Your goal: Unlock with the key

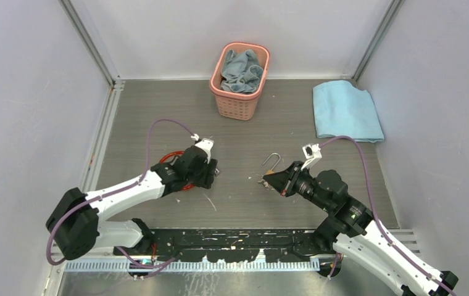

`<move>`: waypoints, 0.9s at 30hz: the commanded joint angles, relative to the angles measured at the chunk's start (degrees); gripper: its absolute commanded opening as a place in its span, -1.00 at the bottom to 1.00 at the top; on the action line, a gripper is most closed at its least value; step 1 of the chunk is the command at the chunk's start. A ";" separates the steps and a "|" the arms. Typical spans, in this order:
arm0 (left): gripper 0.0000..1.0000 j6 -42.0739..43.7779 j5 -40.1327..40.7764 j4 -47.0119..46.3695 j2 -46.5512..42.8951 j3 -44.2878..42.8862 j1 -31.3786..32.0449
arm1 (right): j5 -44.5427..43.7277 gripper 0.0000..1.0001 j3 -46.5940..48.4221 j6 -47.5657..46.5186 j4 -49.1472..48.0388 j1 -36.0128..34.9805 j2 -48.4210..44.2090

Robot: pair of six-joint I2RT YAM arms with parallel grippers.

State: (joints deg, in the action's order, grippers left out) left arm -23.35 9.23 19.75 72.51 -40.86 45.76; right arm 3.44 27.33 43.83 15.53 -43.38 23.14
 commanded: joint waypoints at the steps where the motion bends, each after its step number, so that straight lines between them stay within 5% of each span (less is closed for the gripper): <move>1: 0.21 1.23 6.94 -6.25 -2.86 2.32 0.12 | -1.13 -0.98 0.18 -1.06 -2.46 -0.22 0.03; 27: 0.20 5.16 -8.97 -13.09 5.94 2.13 -10.19 | -1.00 -0.98 0.05 -1.48 -2.61 -0.22 0.24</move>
State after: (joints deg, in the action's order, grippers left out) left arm -18.98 2.59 10.79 78.22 -37.21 36.82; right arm 3.22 27.07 43.42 15.51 -43.38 23.99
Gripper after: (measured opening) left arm 0.603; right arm 0.056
